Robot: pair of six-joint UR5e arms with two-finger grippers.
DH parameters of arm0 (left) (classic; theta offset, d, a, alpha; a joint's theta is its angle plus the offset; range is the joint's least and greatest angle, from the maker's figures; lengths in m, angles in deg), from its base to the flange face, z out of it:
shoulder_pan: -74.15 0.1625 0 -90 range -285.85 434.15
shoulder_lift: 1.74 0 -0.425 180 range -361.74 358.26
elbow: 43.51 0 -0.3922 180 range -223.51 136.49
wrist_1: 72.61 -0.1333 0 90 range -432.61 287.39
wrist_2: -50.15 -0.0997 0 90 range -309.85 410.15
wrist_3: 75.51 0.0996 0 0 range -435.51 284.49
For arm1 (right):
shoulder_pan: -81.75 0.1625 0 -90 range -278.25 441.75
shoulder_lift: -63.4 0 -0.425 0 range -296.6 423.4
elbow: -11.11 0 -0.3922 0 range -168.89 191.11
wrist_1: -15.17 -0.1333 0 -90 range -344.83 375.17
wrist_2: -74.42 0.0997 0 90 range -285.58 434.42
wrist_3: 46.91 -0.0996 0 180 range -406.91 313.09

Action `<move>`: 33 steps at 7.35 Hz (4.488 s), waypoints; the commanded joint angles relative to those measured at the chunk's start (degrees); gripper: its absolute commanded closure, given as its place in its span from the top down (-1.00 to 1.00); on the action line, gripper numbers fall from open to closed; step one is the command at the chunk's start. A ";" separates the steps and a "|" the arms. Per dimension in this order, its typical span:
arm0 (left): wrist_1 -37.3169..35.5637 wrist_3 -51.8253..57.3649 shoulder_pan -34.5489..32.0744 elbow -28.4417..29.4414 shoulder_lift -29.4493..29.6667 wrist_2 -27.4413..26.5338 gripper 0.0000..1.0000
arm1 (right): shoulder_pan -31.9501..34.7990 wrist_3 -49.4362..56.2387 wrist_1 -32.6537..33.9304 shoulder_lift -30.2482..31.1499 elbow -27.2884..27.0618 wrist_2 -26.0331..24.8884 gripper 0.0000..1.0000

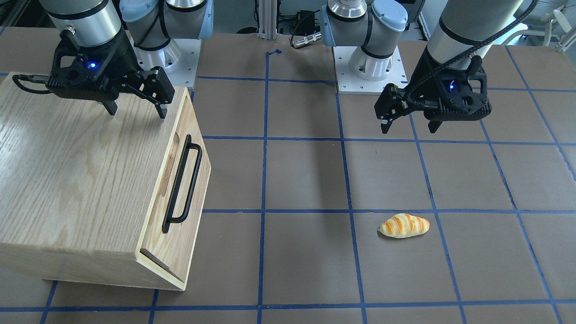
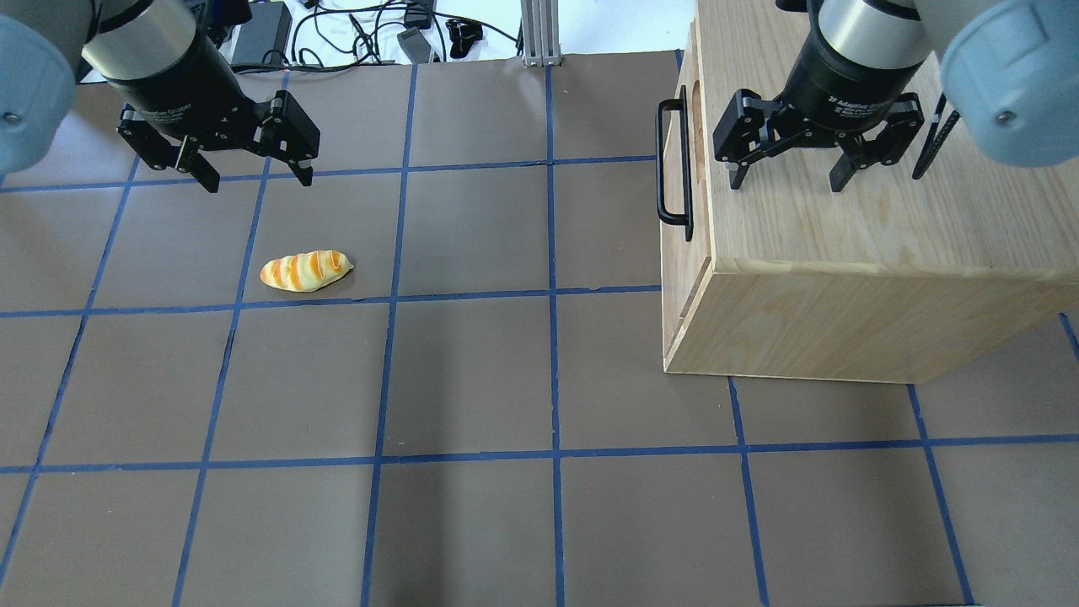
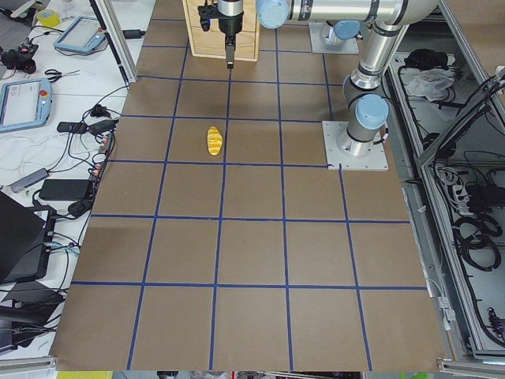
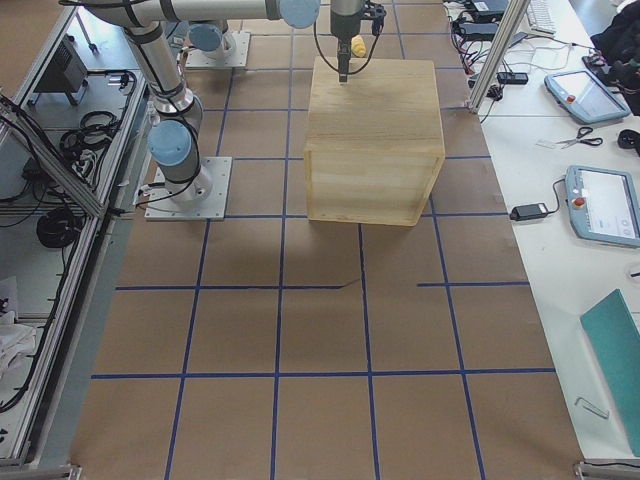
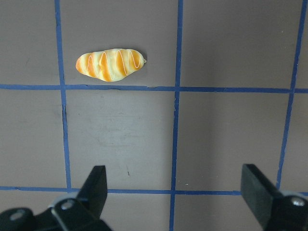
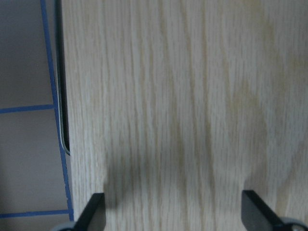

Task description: Open upper drawer

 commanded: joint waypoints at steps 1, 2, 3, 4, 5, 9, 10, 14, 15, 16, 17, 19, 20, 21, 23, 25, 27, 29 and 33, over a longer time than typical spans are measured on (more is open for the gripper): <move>-0.19 0.00 0.00 0.00 0.09 0.10 1.00 | 0.00 0.00 0.00 0.00 0.00 -0.05 1.00; -0.28 -0.09 0.00 0.00 0.00 -0.16 1.00 | 0.00 0.00 0.00 0.00 0.00 -0.05 1.00; -0.11 -0.26 0.00 0.17 0.00 0.10 1.00 | 0.00 0.00 0.00 0.00 0.00 -0.05 1.00; -0.02 -0.79 -0.08 0.18 0.00 0.19 1.00 | 0.00 0.00 0.00 0.00 0.00 -0.05 1.00; -0.02 -0.88 0.00 0.18 0.00 0.19 1.00 | 0.00 0.00 0.00 0.00 0.00 0.04 1.00; -0.19 -1.05 -0.17 0.26 0.62 -0.07 1.00 | 0.00 0.00 0.00 0.00 0.00 0.04 1.00; -0.54 -1.05 -0.26 0.35 1.14 -0.16 1.00 | 0.00 0.00 0.00 0.00 0.00 0.04 1.00; -2.11 -5.09 -1.92 1.05 2.46 0.19 1.00 | 0.00 0.00 0.00 0.00 0.00 -0.05 1.00; -3.69 -8.06 -3.76 1.05 3.33 0.27 1.00 | 0.00 0.00 0.00 0.00 0.00 0.04 1.00; -6.23 -11.91 -6.12 1.14 4.47 0.62 1.00 | 0.00 0.00 0.00 0.00 0.00 0.04 1.00; -8.08 -15.26 -8.50 1.23 5.53 2.28 1.00 | 0.00 0.00 0.00 0.00 0.00 -0.05 1.00; -9.51 -21.94 -12.72 3.59 8.07 4.04 1.00 | 0.00 0.00 0.00 0.00 0.00 -0.05 1.00; -9.51 -24.15 -14.65 6.04 9.65 4.92 1.00 | 0.00 0.00 0.00 0.00 0.00 -0.05 1.00; -9.60 -27.56 -16.24 7.28 11.41 8.07 1.00 | 0.00 0.00 0.00 0.00 0.00 -0.05 1.00; -11.96 -28.04 -19.14 9.48 14.75 9.75 1.00 | 0.00 0.00 0.00 0.00 0.00 -0.05 1.00; -15.65 -27.43 -19.86 10.45 17.74 12.75 1.00 | 0.00 0.00 0.00 0.00 0.00 -0.05 1.00; -16.71 -27.33 -23.27 11.94 20.29 13.28 1.00 | 0.00 0.00 0.00 0.00 0.00 -0.05 1.00; -16.80 -27.33 -24.34 13.18 21.88 14.85 1.00 | 0.00 0.00 0.00 0.00 0.00 0.04 1.00; -18.03 -27.86 -26.54 13.89 23.73 15.13 1.00 | 0.00 0.00 0.00 0.00 0.00 0.04 1.00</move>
